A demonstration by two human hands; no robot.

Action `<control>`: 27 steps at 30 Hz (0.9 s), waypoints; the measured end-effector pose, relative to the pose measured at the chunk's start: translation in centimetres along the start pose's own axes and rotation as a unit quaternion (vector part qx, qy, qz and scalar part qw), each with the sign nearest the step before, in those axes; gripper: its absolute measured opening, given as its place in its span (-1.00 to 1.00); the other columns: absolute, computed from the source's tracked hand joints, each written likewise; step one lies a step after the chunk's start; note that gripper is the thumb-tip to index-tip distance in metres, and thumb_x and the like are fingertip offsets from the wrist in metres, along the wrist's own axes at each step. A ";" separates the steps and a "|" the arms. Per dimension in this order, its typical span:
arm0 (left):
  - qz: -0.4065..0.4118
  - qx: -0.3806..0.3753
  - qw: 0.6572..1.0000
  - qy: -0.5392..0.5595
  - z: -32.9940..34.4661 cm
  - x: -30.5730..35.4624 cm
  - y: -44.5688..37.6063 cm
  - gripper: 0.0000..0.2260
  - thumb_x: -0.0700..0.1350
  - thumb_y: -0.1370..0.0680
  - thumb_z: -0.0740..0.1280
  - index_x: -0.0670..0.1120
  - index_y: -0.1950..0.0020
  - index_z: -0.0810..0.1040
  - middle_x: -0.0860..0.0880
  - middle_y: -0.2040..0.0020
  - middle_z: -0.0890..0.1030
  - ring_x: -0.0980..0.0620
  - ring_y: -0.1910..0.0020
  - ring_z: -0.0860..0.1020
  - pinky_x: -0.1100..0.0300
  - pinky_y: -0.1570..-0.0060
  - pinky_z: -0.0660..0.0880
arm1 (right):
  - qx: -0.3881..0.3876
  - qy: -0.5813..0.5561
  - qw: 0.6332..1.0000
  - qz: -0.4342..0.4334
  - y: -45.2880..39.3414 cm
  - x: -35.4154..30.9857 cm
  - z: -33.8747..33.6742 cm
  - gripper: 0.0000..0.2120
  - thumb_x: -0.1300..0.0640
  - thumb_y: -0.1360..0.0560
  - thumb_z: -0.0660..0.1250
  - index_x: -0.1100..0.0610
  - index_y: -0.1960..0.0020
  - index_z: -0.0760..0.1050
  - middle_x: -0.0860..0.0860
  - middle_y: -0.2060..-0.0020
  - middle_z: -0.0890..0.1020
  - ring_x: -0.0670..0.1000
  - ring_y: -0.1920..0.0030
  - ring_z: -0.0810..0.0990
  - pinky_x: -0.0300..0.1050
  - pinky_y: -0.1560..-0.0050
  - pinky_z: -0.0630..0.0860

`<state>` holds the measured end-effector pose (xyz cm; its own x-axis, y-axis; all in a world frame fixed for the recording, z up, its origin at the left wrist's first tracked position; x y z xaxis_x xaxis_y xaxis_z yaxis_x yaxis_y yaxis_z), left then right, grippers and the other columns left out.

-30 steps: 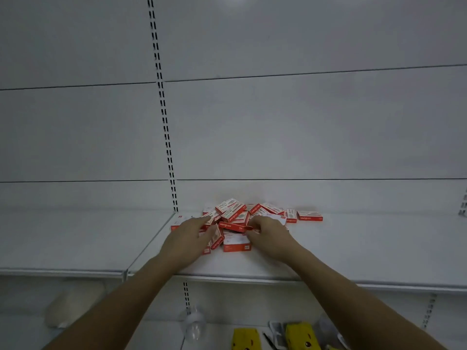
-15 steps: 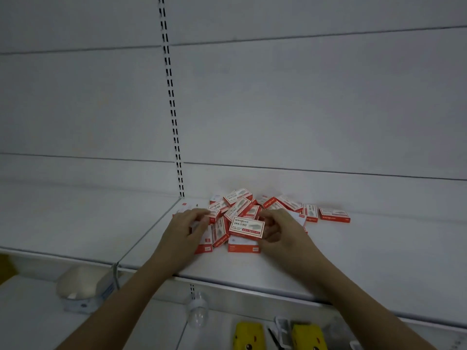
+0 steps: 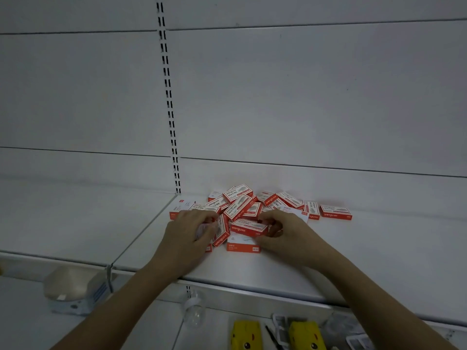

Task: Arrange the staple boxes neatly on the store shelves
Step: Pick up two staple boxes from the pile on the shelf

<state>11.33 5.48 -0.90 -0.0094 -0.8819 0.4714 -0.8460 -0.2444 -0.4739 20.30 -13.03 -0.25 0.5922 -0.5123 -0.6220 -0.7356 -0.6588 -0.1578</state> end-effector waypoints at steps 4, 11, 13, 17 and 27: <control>0.026 0.058 0.998 0.031 -1.4 0.8 0.1 -0.54 0.25 -0.49 0.04 0.06 -0.14 0.56 0.22 -0.06 0.51 0.24 -0.07 0.42 0.36 -0.09 0.33 | -0.034 0.011 0.999 0.030 -0.6 -0.3 0.3 -0.54 -0.19 -0.45 0.37 0.00 -0.26 0.50 -0.13 -0.07 0.58 -0.12 0.00 0.56 -0.25 -0.03 0.52; 0.075 0.033 0.993 0.084 -0.6 3.9 0.1 -0.79 0.04 -0.56 0.25 0.00 -0.06 0.61 0.22 0.07 0.53 0.24 0.07 0.49 0.48 0.15 0.33 | 0.004 0.065 0.996 0.060 -2.1 -1.4 1.0 -0.72 -0.12 -0.47 0.38 0.07 -0.02 0.57 -0.08 0.18 0.61 -0.12 0.24 0.58 -0.34 0.25 0.47; 0.079 0.004 0.993 0.090 -0.3 4.7 -0.1 -0.87 -0.09 -0.56 0.32 0.01 -0.07 0.61 0.26 0.11 0.49 0.25 0.13 0.49 0.45 0.18 0.32 | 0.014 0.071 0.996 0.054 -1.7 -1.2 0.0 -0.66 -0.05 -0.48 0.39 0.09 -0.18 0.55 -0.04 0.01 0.62 -0.13 0.15 0.55 -0.36 0.22 0.43; 0.076 -0.096 0.992 0.033 0.8 6.0 -0.4 -0.74 -0.03 -0.57 0.32 0.06 -0.25 0.55 0.28 0.07 0.44 0.34 0.16 0.41 0.45 0.12 0.27 | 0.056 0.024 0.997 0.048 -0.1 0.0 -2.4 -0.60 0.04 -0.50 0.39 0.09 -0.31 0.49 -0.01 -0.18 0.58 -0.17 0.13 0.53 -0.40 0.22 0.42; 0.069 -0.254 0.951 -0.165 3.6 6.6 -1.5 -0.49 0.14 -0.52 0.34 0.02 -0.43 0.39 0.02 -0.31 0.44 0.05 -0.23 0.44 0.17 -0.14 0.40 | 0.036 -0.070 0.995 0.058 2.1 1.7 -3.0 -0.60 0.12 -0.57 0.30 0.01 -0.38 0.36 -0.06 -0.23 0.43 -0.09 0.01 0.56 -0.26 0.07 0.59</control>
<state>14.44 -1.40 0.20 -0.0423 -0.9902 0.1328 -0.9979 0.0352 -0.0552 20.74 -16.94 0.65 0.4534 -0.4975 -0.7396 -0.8210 -0.5562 -0.1292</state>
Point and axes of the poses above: each hand's wrist, its own y-axis away from the middle knuckle, its own z-axis out of the palm, x = y × z, the point moved 8 cm from there along -y, towards the middle knuckle
